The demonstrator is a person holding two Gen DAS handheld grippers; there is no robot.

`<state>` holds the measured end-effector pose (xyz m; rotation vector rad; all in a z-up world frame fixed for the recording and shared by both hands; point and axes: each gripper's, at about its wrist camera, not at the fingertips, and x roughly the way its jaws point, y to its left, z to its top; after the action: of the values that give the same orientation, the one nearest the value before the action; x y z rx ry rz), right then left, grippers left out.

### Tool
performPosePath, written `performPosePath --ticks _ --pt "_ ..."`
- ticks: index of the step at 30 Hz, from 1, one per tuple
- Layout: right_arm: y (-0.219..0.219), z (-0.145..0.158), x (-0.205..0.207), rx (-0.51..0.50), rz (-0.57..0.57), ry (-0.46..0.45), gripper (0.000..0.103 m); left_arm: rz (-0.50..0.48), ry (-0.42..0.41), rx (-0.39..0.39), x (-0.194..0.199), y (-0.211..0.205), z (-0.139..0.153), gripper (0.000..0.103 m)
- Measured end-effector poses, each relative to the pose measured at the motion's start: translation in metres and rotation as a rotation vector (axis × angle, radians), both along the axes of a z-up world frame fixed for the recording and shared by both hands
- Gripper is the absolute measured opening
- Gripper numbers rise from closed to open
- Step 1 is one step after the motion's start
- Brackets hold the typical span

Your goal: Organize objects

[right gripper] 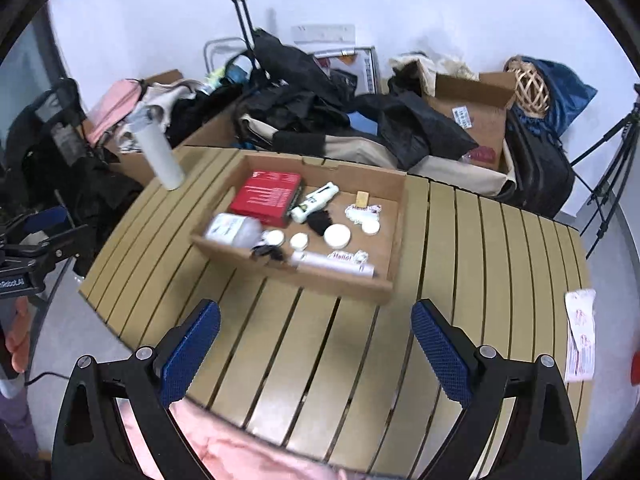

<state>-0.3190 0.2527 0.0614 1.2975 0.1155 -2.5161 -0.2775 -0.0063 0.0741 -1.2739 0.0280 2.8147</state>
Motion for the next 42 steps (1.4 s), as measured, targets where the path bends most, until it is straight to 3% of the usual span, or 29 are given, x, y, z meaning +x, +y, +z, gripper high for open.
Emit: performPosePath --ticks 6,12,14,16,19,29,42 --pt "0.005 0.009 0.117 -0.064 0.044 0.142 0.098 -0.046 0.133 -0.043 0.122 0.002 -0.008 0.103" --pt "-0.003 -0.002 0.229 0.027 -0.003 0.292 0.098 0.014 0.218 -0.100 0.219 0.000 -0.029 0.103" --pt "-0.004 -0.009 0.268 0.072 -0.039 0.355 0.098 0.049 0.232 -0.040 0.253 -0.003 -0.041 0.103" --pt "-0.004 -0.018 0.304 0.048 -0.071 0.399 0.098 0.041 0.230 0.023 0.276 -0.003 -0.050 0.103" --pt "-0.010 -0.038 0.337 -0.014 -0.066 0.368 0.098 0.030 0.235 -0.017 0.289 0.005 -0.055 0.103" --pt "-0.029 -0.047 0.355 0.009 -0.042 0.364 0.098 0.040 0.285 -0.035 0.312 0.006 -0.052 0.103" --pt "-0.027 -0.047 0.356 -0.005 -0.057 0.367 0.098 0.036 0.275 -0.052 0.312 0.007 -0.057 0.103"
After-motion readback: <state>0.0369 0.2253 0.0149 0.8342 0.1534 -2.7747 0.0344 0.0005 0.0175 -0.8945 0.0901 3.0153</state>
